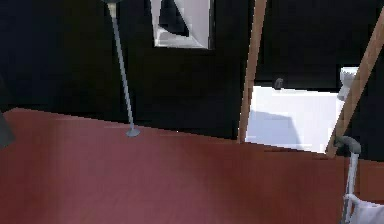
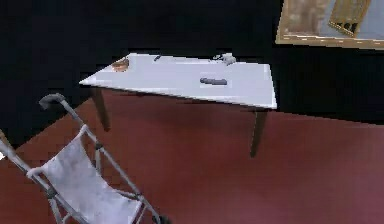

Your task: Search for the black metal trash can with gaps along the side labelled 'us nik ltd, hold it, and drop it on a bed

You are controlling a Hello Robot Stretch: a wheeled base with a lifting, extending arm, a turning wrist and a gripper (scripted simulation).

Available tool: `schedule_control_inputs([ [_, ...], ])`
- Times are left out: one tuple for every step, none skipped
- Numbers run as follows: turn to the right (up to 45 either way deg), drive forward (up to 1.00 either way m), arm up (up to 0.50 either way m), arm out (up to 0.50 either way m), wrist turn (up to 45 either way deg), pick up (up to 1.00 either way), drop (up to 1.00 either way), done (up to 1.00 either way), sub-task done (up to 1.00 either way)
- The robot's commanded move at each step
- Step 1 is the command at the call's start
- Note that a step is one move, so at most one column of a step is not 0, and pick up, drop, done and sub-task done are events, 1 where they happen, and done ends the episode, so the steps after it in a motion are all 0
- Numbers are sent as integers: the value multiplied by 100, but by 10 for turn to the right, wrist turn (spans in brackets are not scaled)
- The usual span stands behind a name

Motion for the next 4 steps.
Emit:
schedule_control_inputs([
  [120,0,0,0,0,0,0,0,0],
  [0,100,0,0,0,0,0,0,0],
  [180,0,0,0,0,0,0,0,0],
  [0,5,0,0,0,0,0,0,0],
])
